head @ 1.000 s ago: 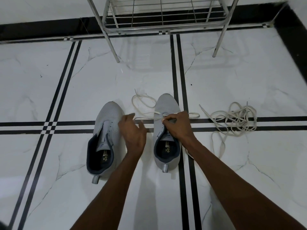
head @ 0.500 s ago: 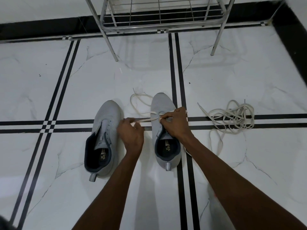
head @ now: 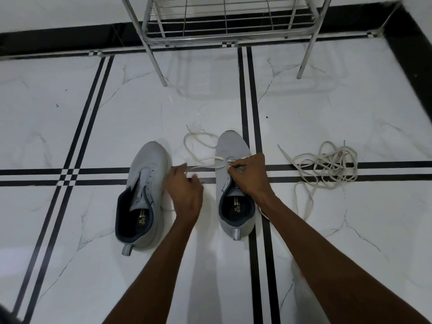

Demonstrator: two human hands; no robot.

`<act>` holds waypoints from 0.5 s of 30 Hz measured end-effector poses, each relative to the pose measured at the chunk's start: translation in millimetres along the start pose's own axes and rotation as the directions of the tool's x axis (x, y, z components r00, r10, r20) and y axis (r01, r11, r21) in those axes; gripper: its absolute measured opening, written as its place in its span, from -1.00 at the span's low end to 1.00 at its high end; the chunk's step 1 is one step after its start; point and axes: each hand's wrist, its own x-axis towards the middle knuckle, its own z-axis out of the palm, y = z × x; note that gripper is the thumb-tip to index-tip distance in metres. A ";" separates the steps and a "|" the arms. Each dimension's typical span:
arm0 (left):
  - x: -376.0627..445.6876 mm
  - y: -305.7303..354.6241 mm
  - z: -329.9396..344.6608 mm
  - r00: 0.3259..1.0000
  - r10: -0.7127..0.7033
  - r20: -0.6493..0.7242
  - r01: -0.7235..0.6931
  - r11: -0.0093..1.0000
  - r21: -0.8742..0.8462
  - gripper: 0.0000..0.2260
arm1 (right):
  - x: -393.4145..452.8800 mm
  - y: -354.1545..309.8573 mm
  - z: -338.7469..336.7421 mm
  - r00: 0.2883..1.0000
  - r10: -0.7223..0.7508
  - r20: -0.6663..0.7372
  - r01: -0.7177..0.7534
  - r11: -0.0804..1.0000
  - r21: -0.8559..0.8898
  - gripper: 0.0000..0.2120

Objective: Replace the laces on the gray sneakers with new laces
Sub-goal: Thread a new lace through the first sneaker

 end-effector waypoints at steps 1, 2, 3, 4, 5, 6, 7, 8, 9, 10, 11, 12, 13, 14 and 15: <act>-2.6 6.1 6.6 0.993 0.121 0.017 -0.121 0.993 0.015 -0.69 | -0.7 0.3 0.1 1.000 -0.001 0.012 0.001 1.000 -0.013 -0.93; -4.4 13.6 13.4 0.973 0.227 0.047 -0.226 0.974 -0.013 -0.68 | -0.7 -0.1 -0.5 1.000 -0.001 0.024 0.002 1.000 -0.021 -0.92; -6.0 21.9 18.6 0.949 0.302 0.094 -0.297 0.953 -0.066 -0.72 | 0.0 0.6 -0.7 0.999 0.003 0.032 -0.002 1.000 -0.021 -0.92; -7.6 27.8 22.7 0.929 0.346 0.134 -0.332 0.936 -0.116 -0.79 | 0.3 0.1 -2.0 0.999 0.010 0.037 -0.010 1.000 -0.019 -0.91; -8.8 31.0 23.7 0.920 0.364 0.147 -0.346 0.928 -0.134 -0.85 | 0.6 -0.4 -2.7 0.999 0.021 0.044 -0.020 1.000 -0.024 -0.89; -9.4 29.4 24.1 0.927 0.351 0.129 -0.335 0.933 -0.135 -0.89 | 0.7 -1.1 -4.1 0.998 0.024 0.053 -0.023 0.999 -0.032 -0.89; -9.6 26.8 22.1 0.943 0.322 0.089 -0.310 0.943 -0.120 -0.90 | 1.6 -0.5 -5.1 0.998 0.030 0.056 -0.028 0.999 -0.040 -0.89; -9.9 20.3 19.1 0.964 0.264 0.045 -0.259 0.961 -0.096 -0.88 | 1.4 0.5 -6.1 0.998 0.031 0.059 -0.029 0.999 -0.045 -0.89; -10.1 13.6 15.3 0.985 0.171 0.017 -0.170 0.983 -0.069 -0.86 | 1.0 1.0 -7.0 0.997 0.042 0.063 -0.040 0.999 -0.036 -0.90; -7.5 5.7 12.0 0.997 0.075 0.007 -0.075 0.997 -0.033 -0.85 | 0.9 1.2 -6.7 0.997 0.051 0.062 -0.050 0.999 -0.022 -0.91; -5.0 -0.1 9.6 1.000 -0.014 0.008 0.014 1.000 0.008 -0.84 | -0.4 1.5 -5.2 0.997 0.059 0.059 -0.058 0.998 -0.010 -0.92; -2.3 -3.5 8.3 0.997 -0.077 0.005 0.077 0.996 0.035 -0.85 | -1.5 1.6 -2.9 0.997 0.055 0.054 -0.054 0.998 -0.018 -0.92; 0.8 -2.7 9.1 0.998 -0.068 0.000 0.068 0.997 0.045 -0.87 | -1.6 1.9 0.2 0.998 0.048 0.044 -0.047 0.998 -0.029 -0.91; 2.2 1.4 11.2 1.000 -0.005 0.008 0.004 0.999 0.049 -0.89 | -1.6 2.6 3.2 0.999 0.039 0.036 -0.037 0.998 -0.045 -0.91; 1.4 8.7 15.0 0.995 0.094 0.020 -0.094 0.995 0.041 -0.85 | -1.1 3.4 5.4 0.999 0.040 0.036 -0.038 0.998 -0.054 -0.91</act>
